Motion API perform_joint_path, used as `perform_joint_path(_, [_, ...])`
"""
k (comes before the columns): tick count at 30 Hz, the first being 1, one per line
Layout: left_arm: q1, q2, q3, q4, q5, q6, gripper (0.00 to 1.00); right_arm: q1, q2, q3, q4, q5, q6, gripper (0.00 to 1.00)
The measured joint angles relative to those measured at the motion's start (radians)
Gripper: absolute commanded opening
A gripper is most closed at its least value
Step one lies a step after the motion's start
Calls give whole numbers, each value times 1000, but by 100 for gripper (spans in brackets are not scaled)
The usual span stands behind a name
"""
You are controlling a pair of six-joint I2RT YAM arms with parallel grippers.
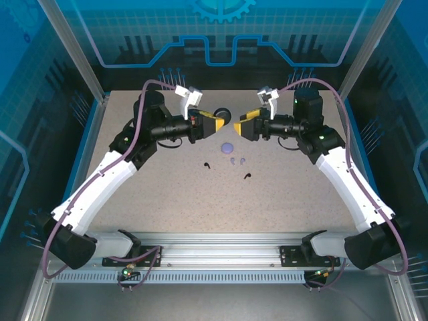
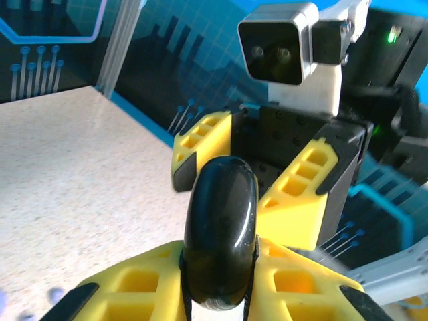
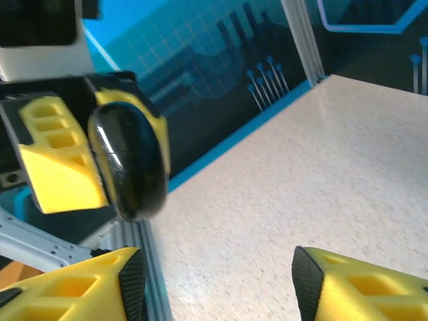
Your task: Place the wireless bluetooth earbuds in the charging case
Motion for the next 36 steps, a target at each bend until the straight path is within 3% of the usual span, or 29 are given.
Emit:
perform_joint_path(6, [0, -3, 37, -211, -2, 230, 25, -68, 80, 156, -301, -117, -249, 62])
perform_joint_path(13, [0, 21, 143, -387, 118, 398, 21, -73, 113, 203, -502, -279, -453, 59])
perform_joint_path(36, [0, 68, 169, -467, 255, 444, 22, 93, 216, 394, -599, -249, -522, 44])
